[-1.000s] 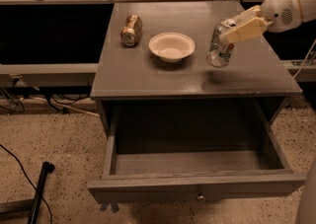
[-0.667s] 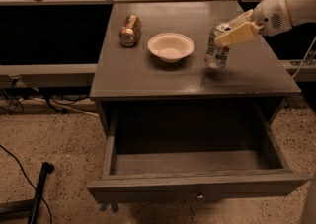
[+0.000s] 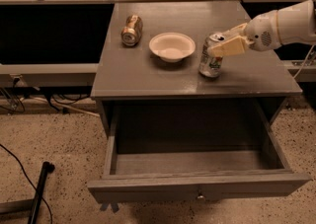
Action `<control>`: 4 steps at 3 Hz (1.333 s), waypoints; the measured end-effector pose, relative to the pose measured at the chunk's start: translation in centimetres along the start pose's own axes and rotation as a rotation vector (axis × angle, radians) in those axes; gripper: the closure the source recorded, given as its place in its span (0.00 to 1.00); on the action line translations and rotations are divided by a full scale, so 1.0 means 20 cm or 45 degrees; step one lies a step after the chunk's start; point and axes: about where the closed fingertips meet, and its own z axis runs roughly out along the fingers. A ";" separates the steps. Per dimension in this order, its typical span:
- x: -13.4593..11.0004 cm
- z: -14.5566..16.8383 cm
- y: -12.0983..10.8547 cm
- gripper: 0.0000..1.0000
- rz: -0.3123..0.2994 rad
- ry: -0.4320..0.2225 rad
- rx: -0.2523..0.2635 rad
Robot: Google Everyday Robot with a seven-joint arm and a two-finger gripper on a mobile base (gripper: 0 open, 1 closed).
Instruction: Pick 7up can from top drawer and place on counter
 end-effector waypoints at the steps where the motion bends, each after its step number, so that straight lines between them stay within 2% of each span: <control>1: 0.00 0.01 0.00 0.12 -0.001 0.000 -0.006; 2: 0.00 0.03 0.01 0.00 -0.001 0.000 -0.012; 3: -0.01 0.03 0.02 0.00 -0.007 -0.006 -0.019; 4: -0.17 -0.12 0.09 0.00 -0.130 -0.037 -0.011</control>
Offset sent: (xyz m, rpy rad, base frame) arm 0.0004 0.0024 -0.0011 0.0010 0.0017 0.0040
